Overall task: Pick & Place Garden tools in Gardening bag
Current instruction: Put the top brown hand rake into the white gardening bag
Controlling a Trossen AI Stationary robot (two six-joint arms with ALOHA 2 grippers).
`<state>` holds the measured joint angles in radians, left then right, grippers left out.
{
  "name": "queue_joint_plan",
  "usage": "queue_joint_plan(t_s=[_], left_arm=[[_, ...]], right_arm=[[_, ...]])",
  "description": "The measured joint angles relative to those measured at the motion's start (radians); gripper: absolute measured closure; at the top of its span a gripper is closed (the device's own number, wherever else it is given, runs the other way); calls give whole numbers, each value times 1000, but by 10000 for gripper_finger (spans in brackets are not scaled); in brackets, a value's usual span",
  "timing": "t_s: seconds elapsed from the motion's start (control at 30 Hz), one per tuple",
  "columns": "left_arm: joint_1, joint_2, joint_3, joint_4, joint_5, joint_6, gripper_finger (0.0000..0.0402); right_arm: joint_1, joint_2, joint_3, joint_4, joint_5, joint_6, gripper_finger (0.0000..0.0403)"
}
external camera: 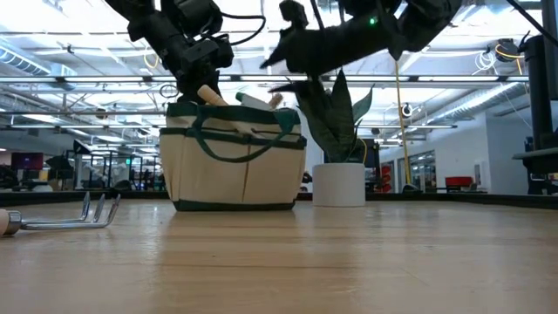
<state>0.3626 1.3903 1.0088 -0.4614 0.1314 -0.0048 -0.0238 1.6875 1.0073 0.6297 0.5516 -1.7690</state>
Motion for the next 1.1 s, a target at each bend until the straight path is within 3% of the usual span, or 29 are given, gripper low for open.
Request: queue_joint_plan(t_s=[0.1,0.2,0.27,0.33,0.6,0.87,0.97,1.1], left_arm=[[3,0,0,-1,0,1,389],[3,0,0,-9,0,5,384],[3,0,0,-9,0,5,391],[3,0,0,-8,0,6,397],[3,0,-1,-7,-1,0,385],[3,0,-1,14,-1,-3,386],[3,0,-1,15,-1,-4,383],[3,-1,-1,14,-1,-4,396]], right_arm=[[14,0,0,60,15,9,210],[22,0,0,69,144,51,219],[20,0,0,63,248,155,229],[14,-1,1,24,286,266,240],[26,-1,0,-169,129,479,301],[24,0,0,-221,103,577,366],[27,0,0,-193,124,542,385],[47,0,0,-100,253,524,401]])
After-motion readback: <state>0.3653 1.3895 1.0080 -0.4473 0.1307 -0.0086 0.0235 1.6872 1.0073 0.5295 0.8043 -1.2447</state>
